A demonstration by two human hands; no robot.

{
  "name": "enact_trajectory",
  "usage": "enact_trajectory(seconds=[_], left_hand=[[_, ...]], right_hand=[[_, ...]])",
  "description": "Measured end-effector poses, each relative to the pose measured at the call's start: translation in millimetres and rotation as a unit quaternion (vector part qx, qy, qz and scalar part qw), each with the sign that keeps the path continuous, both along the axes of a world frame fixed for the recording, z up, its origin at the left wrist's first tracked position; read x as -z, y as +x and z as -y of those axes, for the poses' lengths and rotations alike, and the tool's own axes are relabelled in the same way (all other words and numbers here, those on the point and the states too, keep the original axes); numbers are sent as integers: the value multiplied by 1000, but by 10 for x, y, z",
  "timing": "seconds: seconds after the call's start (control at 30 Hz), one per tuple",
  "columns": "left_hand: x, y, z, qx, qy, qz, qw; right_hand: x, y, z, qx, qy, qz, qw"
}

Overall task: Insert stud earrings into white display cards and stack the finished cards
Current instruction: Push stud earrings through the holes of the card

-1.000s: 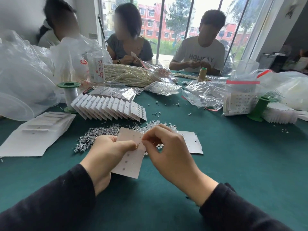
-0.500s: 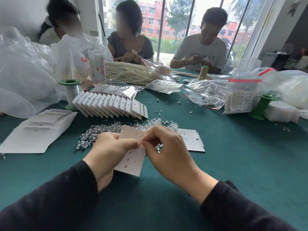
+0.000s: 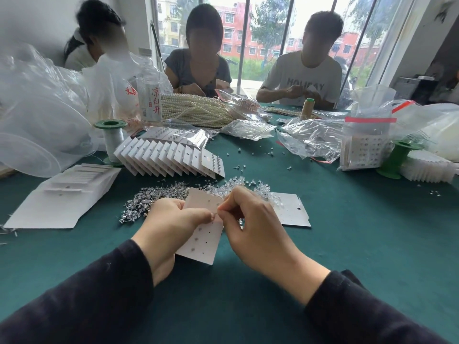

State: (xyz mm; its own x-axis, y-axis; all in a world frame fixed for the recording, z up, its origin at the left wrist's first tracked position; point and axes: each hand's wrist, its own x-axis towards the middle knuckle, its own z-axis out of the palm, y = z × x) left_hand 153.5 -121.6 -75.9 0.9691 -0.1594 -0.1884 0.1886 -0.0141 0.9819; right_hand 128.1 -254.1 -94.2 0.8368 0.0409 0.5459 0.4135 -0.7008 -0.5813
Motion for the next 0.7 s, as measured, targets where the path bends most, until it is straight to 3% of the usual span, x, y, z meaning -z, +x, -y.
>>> enact_trajectory(seconds=[0.7], left_hand=[[9, 1, -9, 18, 17, -2, 1000]], right_hand=[[29, -26, -69, -24, -26, 0, 999]])
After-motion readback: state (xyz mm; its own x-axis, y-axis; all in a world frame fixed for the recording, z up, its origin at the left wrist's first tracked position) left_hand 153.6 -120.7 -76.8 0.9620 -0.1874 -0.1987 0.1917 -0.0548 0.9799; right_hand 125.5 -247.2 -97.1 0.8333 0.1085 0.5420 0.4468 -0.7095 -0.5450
